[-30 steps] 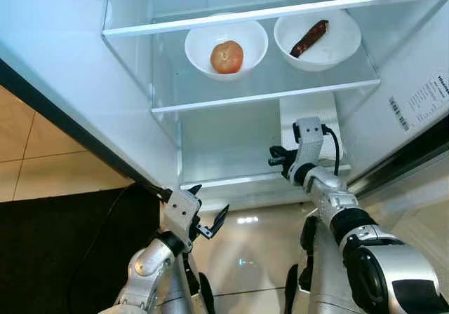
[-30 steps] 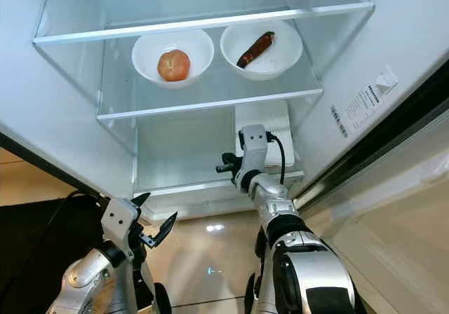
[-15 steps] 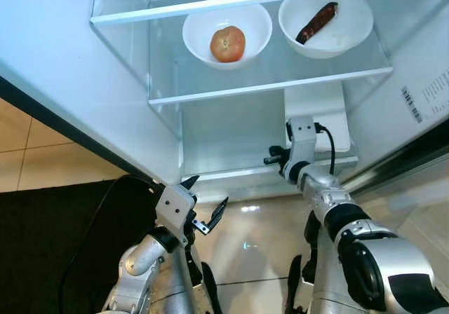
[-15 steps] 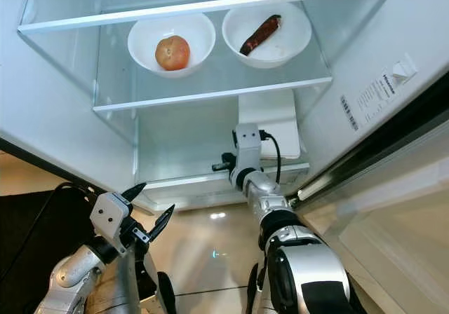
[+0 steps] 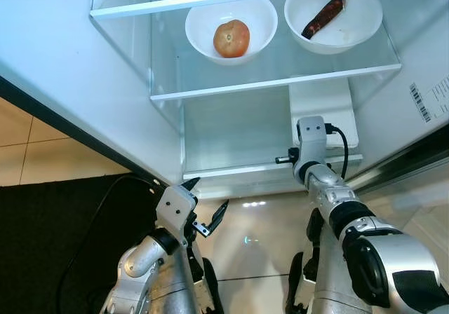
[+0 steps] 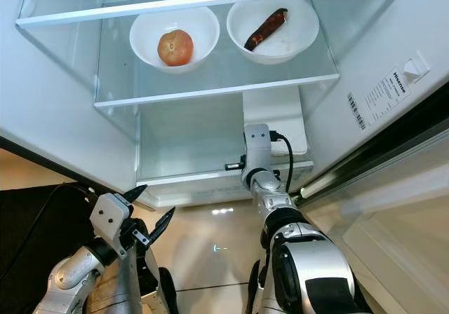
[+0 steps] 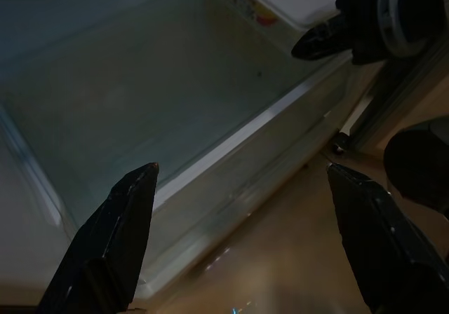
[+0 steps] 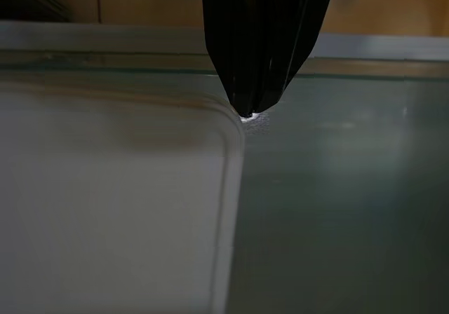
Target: Restocking fridge
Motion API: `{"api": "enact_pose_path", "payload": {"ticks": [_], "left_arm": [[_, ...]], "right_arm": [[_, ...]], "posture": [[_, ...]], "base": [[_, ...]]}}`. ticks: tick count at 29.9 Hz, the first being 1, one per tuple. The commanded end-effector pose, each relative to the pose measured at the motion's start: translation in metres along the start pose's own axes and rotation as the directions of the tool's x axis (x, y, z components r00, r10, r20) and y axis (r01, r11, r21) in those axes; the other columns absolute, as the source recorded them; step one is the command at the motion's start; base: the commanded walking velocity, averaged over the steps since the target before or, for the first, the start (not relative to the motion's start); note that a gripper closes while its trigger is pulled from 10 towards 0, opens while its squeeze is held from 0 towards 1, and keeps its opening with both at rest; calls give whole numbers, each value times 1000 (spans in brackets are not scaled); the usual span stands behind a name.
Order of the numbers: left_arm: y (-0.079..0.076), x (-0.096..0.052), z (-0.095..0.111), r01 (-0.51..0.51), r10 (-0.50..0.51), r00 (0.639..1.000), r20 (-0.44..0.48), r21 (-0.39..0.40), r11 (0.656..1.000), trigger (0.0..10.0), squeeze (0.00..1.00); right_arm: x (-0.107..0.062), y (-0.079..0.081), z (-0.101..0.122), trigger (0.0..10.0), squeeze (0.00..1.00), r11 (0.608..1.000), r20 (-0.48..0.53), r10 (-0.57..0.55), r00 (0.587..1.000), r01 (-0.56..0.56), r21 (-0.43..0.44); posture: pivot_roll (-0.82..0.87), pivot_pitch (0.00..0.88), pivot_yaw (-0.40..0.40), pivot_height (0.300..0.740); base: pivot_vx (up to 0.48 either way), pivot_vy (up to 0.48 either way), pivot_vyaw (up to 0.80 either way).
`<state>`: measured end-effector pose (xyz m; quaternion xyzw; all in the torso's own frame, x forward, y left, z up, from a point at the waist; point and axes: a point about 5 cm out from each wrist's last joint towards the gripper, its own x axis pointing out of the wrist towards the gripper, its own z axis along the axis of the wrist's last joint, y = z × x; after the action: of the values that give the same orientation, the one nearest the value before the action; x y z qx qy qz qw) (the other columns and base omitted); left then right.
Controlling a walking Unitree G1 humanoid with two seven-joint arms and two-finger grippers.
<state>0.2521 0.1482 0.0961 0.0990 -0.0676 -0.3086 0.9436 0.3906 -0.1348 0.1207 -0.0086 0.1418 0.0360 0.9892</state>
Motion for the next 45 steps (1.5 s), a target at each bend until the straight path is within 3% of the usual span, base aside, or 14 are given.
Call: {"api": "enact_pose_path", "payload": {"ticks": [1, 8, 17, 20, 22, 28, 32, 45], "left_arm": [[-4, -7, -7, 22, -22, 999, -48, -1, 1000, 10000, 0], [-7, -3, -8, 27, -27, 998, -50, -8, 1000, 10000, 0], [-7, 6, -11, 30, -30, 998, -46, -8, 1000, 10000, 0], [-7, 12, -12, 28, -28, 999, -38, -8, 1000, 10000, 0], [-7, 20, -12, 26, -26, 999, -28, -10, 1000, 10000, 0], [-8, 25, -15, 22, -23, 999, -28, -13, 1000, 10000, 0], [-9, 30, -23, 18, -19, 999, -45, -23, 1000, 10000, 0], [-16, 26, -53, -15, 3, 990, -140, -83, 996, 10000, 0]], "right_arm": [[-2, -4, -15, 10000, 0, 999, -51, -30, 998, 32, 35], [-3, -9, -15, 10000, 0, 997, -50, -50, 997, 53, 56], [-6, 9, -30, 10000, 0, 977, -52, 139, 989, -128, 172], [-8, 16, -34, 10000, 0, 955, -33, 208, 978, -195, 225], [-10, 25, -37, 10000, 0, 912, 10, 301, 954, -291, 288], [-15, 31, -41, 10000, 0, 864, 64, 398, 915, -398, 307], [-22, 28, -51, 10000, 0, 833, 116, 457, 882, -470, 293], [-38, -1, -76, 10000, 0, 838, 154, 420, 894, -448, 313]], "posture": [[200, 499, 53, 317], [188, 481, 46, 317], [150, 424, 33, 317], [136, 403, 29, 317], [121, 373, 23, 317], [106, 330, 16, 317], [88, 280, 10, 317], [42, 178, 6, 317]], "base": [[0, 0, 0], [0, 0, 0], [0, 0, 0], [0, 0, 0], [0, 0, 0], [0, 0, 0], [0, 0, 0], [0, 0, 0]]}}
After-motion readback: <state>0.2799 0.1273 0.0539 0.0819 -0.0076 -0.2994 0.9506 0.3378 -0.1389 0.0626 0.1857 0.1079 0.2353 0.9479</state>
